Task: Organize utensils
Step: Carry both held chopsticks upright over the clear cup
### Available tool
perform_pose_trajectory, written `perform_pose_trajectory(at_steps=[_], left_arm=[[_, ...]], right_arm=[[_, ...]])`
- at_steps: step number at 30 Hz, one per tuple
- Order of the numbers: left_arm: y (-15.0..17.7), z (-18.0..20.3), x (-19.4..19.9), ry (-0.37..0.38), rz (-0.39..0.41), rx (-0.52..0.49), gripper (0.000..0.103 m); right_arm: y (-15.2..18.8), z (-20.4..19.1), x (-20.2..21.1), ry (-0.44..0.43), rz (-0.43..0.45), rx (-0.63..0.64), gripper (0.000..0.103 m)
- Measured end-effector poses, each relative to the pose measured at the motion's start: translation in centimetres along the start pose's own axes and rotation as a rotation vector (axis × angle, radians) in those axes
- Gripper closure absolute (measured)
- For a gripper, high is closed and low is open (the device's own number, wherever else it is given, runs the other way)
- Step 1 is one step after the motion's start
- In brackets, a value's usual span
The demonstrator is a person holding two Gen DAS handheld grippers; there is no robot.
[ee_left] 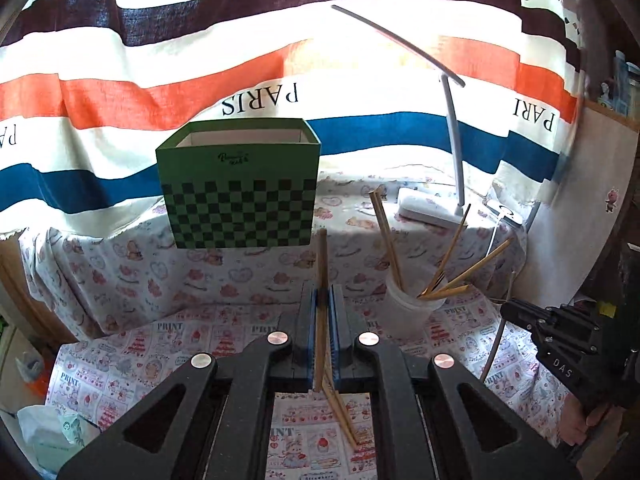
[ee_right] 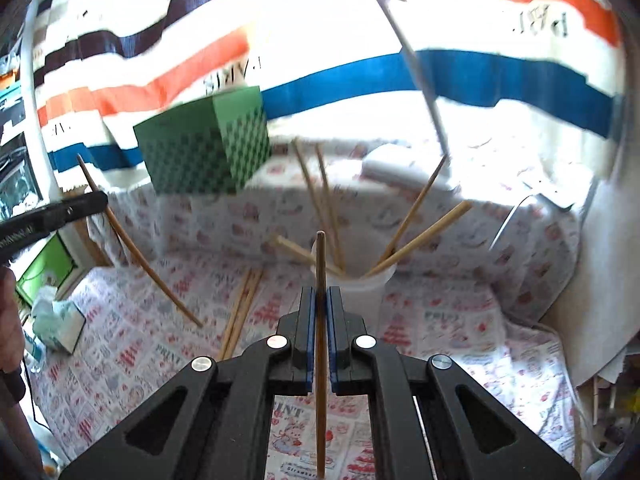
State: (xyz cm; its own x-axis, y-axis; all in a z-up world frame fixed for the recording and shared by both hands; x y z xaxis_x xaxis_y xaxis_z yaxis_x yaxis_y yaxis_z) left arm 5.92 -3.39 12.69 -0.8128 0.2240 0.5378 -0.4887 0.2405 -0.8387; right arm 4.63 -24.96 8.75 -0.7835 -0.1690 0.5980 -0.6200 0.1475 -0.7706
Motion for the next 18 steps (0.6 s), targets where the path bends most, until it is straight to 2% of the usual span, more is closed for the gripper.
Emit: perform_pose_trajectory(at_steps=[6, 14, 18], left_arm=[[-1.6, 1.7, 0.6, 0.019, 0.054, -0.008, 0.098], [-4.9, 3.8, 0.4, 0.08, 0.136, 0.02, 0.098], [-6.8, 5.0, -0.7, 0.11, 0.183, -0.002, 0.098]], right_arm=[[-3.0, 0.7, 3.8, -0.027, 0.125, -0.037, 0.097], [-8.0, 0.2, 6.0, -0.047, 0.27, -0.073, 0.097], [-9.9, -0.6, 6.9, -0.057, 0.355, -0.044, 0.097]])
Point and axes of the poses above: each gripper's, at about its wrist camera, not at the fingertips, and x roughly against the way its jaws point, z to its right, y to its underside, the point moved 4 cm from there along -x, roughly the way its jaws point, and after that the axes turned 12 degrees about -x, right-handed, at the moved point
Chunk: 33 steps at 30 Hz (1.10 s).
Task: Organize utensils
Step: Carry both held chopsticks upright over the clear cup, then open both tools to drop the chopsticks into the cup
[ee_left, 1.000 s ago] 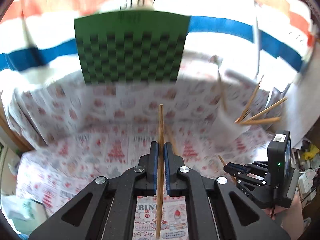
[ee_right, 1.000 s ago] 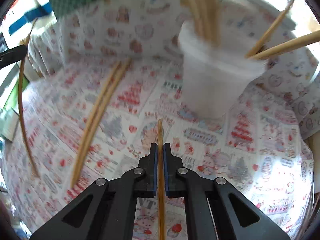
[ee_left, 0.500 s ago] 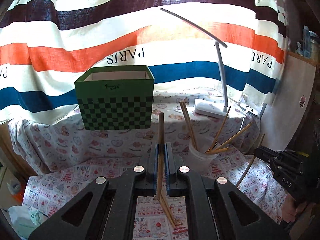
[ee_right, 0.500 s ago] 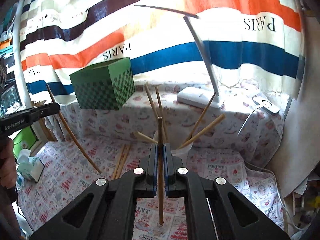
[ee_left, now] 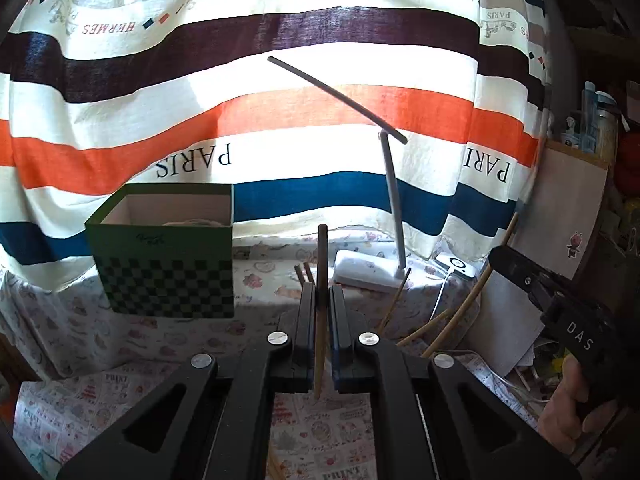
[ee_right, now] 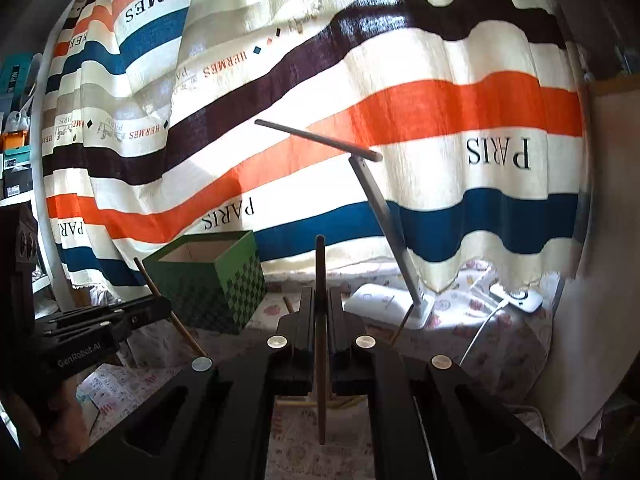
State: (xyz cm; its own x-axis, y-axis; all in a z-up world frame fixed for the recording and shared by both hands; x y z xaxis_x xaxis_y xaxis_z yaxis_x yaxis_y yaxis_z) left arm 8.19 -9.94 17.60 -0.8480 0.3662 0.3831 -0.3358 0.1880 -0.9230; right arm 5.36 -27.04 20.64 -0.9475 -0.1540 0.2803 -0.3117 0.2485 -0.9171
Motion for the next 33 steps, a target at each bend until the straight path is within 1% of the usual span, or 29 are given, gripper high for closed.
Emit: perform_pose_trajectory(at_steps=[2, 3, 6, 8, 11, 14, 18, 22, 25, 28, 32, 33], left_arm=[[-0.9, 0.3, -0.6, 0.006, 0.031, -0.013, 0.098], [-1.3, 0.4, -0.9, 0.012, 0.041, -0.014, 0.098], [-2.1, 0.6, -2.0, 0.031, 0.064, -0.005, 0.098], [-2.3, 0.7, -2.9, 0.037, 0.064, 0.006, 0.098], [-2.2, 1.0, -4.3, 0.045, 0.061, 0.006, 0.098], [-1.4, 1.3, -6.1, 0.041, 0.035, 0.004, 0.098], [0.2, 1.6, -8.9, 0.073, -0.029, 0.02, 0.098], [2.0, 1.9, -11.2, 0.06, -0.091, 0.012, 0.098], [3.4, 1.4, -12.8, 0.092, -0.133, 0.06, 0.098], [4.8, 0.6, -14.4, 0.092, -0.174, 0.096, 0.098], [5.3, -0.1, -14.7, 0.097, -0.165, 0.116, 0.098], [5.3, -0.1, -14.6, 0.104, -0.164, 0.12, 0.098]], right_arm=[[-0.8, -0.3, 0.1, -0.004, 0.055, 0.007, 0.097], [-1.0, -0.4, -0.1, -0.008, 0.068, 0.011, 0.097], [-1.3, -0.5, -0.7, -0.027, 0.101, 0.014, 0.097], [-1.1, -0.4, -1.6, -0.017, 0.104, 0.02, 0.097], [-0.3, 0.1, -3.5, -0.011, 0.079, 0.005, 0.097], [0.9, 0.9, -5.4, -0.003, 0.043, -0.014, 0.097], [2.5, 2.0, -7.7, 0.017, -0.012, -0.023, 0.097], [3.9, 3.1, -9.5, 0.015, -0.084, -0.054, 0.097], [5.0, 3.9, -10.8, 0.034, -0.132, -0.062, 0.097], [5.8, 4.7, -11.5, 0.047, -0.159, -0.075, 0.097], [6.5, 5.5, -12.2, 0.063, -0.199, -0.089, 0.097], [6.6, 5.6, -12.2, 0.073, -0.191, -0.079, 0.097]])
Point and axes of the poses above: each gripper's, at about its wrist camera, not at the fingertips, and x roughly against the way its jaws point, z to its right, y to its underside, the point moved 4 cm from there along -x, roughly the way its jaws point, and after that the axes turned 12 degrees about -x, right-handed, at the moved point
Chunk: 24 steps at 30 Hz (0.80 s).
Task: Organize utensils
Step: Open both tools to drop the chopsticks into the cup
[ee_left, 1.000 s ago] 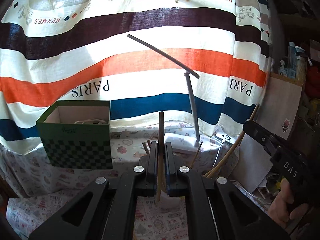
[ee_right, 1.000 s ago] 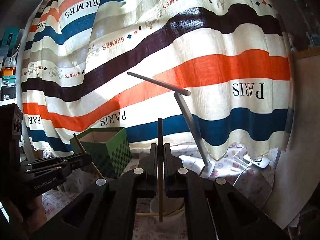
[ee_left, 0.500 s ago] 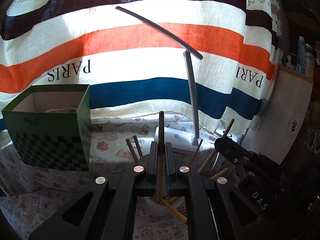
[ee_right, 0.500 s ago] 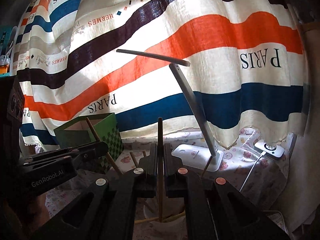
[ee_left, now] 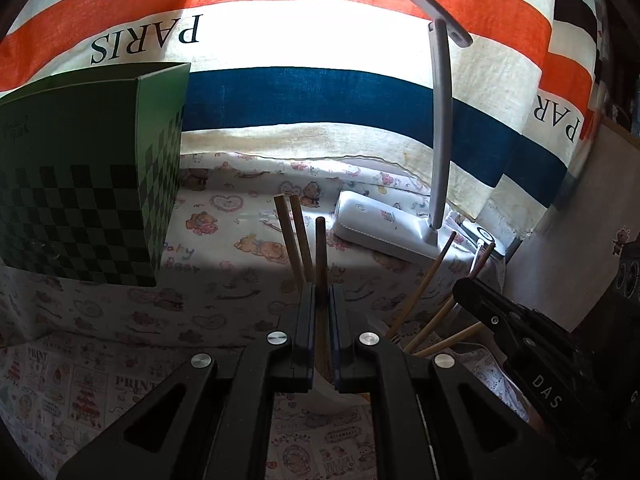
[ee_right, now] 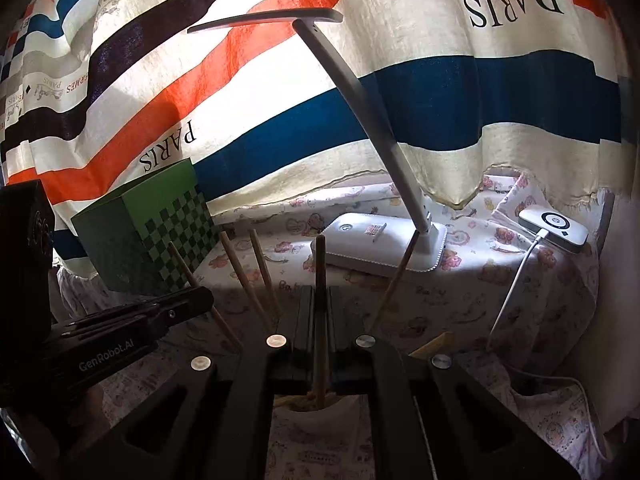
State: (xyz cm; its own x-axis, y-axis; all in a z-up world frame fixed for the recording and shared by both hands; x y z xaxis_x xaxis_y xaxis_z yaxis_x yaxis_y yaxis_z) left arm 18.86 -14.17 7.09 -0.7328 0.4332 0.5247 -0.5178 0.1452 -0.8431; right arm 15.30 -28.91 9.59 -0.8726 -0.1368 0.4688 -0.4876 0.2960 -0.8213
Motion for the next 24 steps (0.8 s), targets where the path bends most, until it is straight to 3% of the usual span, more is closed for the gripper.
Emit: perform_pose_trajectory(at_steps=[3, 8, 11, 13, 14, 18, 20, 24], left_arm=[[0.0, 0.0, 0.5, -0.022, 0.012, -0.014, 0.097], [-0.5, -0.9, 2.9, -0.122, 0.074, -0.044, 0.094], [-1.0, -1.7, 4.8, -0.166, 0.109, -0.064, 0.078], [-1.2, -2.3, 6.3, -0.208, 0.142, -0.067, 0.069], [-1.1, -2.5, 7.0, -0.225, 0.154, -0.072, 0.062], [-0.2, -3.1, 9.7, -0.308, 0.187, -0.093, 0.042], [0.7, -3.1, 10.9, -0.368, 0.176, -0.084, 0.038], [2.3, -2.1, 13.4, -0.355, 0.222, -0.095, 0.019]], right_arm=[[-0.1, 0.3, 0.0, 0.016, 0.0, 0.01, 0.097], [0.0, 0.4, 0.3, 0.052, 0.019, 0.044, 0.095], [0.1, 0.4, 0.4, 0.064, 0.011, 0.062, 0.087], [-0.2, 0.6, 1.0, 0.05, 0.015, 0.033, 0.058], [-0.4, 0.7, 1.5, 0.043, 0.03, 0.019, 0.054], [-0.5, -0.1, 3.6, 0.009, 0.056, 0.026, 0.053], [0.1, -0.9, 4.6, -0.011, 0.055, 0.04, 0.05], [2.5, -2.3, 6.9, -0.031, 0.103, 0.042, 0.047]])
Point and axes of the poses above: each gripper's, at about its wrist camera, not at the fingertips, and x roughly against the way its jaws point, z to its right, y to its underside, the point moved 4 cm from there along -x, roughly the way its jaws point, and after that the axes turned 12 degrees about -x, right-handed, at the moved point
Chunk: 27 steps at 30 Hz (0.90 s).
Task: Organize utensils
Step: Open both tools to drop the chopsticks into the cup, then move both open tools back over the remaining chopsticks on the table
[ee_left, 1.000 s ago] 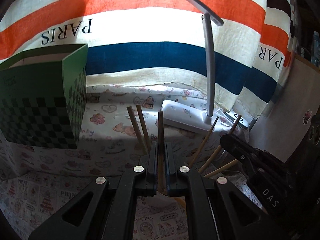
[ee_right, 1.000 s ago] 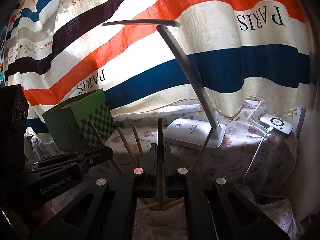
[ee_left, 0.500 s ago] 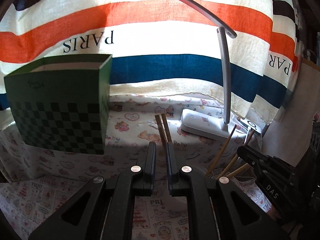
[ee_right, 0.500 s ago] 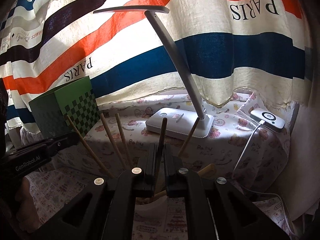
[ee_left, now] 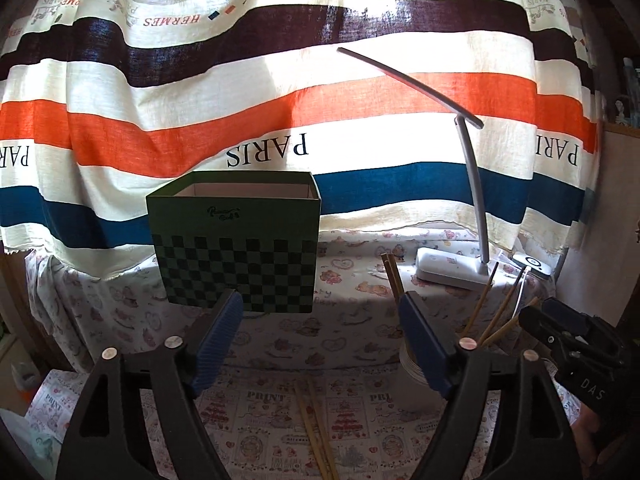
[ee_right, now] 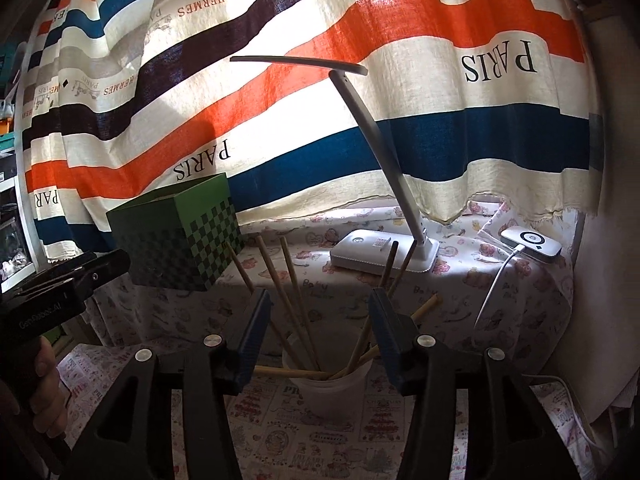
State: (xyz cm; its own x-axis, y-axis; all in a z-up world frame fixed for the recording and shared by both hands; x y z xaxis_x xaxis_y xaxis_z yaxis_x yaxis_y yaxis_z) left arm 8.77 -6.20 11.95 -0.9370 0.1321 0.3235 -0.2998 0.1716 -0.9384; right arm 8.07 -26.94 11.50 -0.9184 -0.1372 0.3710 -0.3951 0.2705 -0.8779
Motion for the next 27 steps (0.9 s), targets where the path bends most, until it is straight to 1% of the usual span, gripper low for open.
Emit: perform_pose_trajectory(at_steps=[1, 3, 4, 5, 6, 8, 9, 10, 13, 14, 15, 17, 19, 21, 22, 23, 24, 25, 27], left_arm=[[0.3, -0.1, 0.7, 0.005, 0.013, 0.005, 0.017], [0.9, -0.6, 2.2, -0.005, 0.045, 0.016, 0.004], [1.3, -0.9, 2.8, -0.021, 0.064, 0.023, 0.001], [1.7, -1.3, 3.5, -0.043, 0.084, 0.034, 0.0], [2.3, -1.7, 4.0, -0.057, 0.092, 0.043, 0.0], [3.6, -2.8, 4.5, -0.048, 0.07, 0.073, 0.0], [4.2, -3.3, 4.6, -0.033, 0.058, 0.078, 0.0], [4.7, -3.8, 4.5, -0.038, 0.049, 0.073, 0.0], [5.8, -5.2, 3.9, -0.143, 0.035, 0.043, 0.0], [6.1, -5.6, 3.7, -0.158, 0.03, 0.044, 0.0], [6.4, -5.9, 3.3, -0.154, 0.028, 0.052, 0.0], [7.1, -6.1, 2.6, -0.139, 0.028, 0.075, 0.0], [8.0, -6.1, 2.0, -0.152, 0.034, 0.086, 0.0], [9.3, -6.0, 1.2, -0.147, 0.025, 0.075, 0.0], [10.0, -6.0, 0.6, -0.155, -0.008, 0.077, 0.0], [10.6, -6.1, 0.0, -0.15, -0.044, 0.089, 0.0], [11.0, -6.2, -0.4, -0.125, -0.058, 0.109, 0.0], [11.3, -6.3, -0.6, -0.108, -0.068, 0.133, 0.0], [11.8, -6.6, -0.8, -0.106, -0.069, 0.168, 0.0]], right_arm=[[0.5, -0.2, 0.6, -0.014, 0.008, -0.014, 0.046], [1.4, -0.6, 1.8, -0.052, 0.018, -0.047, 0.045], [1.8, -0.9, 2.3, -0.071, 0.019, -0.055, 0.044], [2.1, -1.2, 2.7, -0.085, 0.021, -0.058, 0.043], [2.5, -1.5, 3.0, -0.098, 0.025, -0.057, 0.04], [3.2, -2.1, 3.4, -0.128, 0.034, -0.05, 0.032], [3.5, -2.3, 3.3, -0.147, 0.035, -0.046, 0.024], [4.0, -2.5, 3.1, -0.16, 0.028, -0.043, 0.021], [5.0, -2.5, 1.4, -0.13, -0.029, -0.082, 0.021], [5.3, -2.5, 0.8, -0.117, -0.048, -0.103, 0.021], [5.6, -2.7, 0.3, -0.094, -0.056, -0.114, 0.021], [6.5, -3.3, -0.6, -0.078, -0.052, -0.107, 0.021], [7.9, -3.6, -1.7, -0.022, -0.073, -0.089, 0.021], [9.3, -3.7, -2.5, -0.043, -0.117, -0.074, 0.021], [9.8, -3.5, -2.9, -0.045, -0.139, -0.077, 0.021], [10.3, -3.2, -3.3, -0.036, -0.158, -0.085, 0.021], [10.6, -2.9, -3.7, -0.023, -0.181, -0.098, 0.021], [11.0, -2.7, -4.1, -0.026, -0.206, -0.111, 0.021], [11.8, -2.4, -4.9, -0.024, -0.26, -0.118, 0.021]])
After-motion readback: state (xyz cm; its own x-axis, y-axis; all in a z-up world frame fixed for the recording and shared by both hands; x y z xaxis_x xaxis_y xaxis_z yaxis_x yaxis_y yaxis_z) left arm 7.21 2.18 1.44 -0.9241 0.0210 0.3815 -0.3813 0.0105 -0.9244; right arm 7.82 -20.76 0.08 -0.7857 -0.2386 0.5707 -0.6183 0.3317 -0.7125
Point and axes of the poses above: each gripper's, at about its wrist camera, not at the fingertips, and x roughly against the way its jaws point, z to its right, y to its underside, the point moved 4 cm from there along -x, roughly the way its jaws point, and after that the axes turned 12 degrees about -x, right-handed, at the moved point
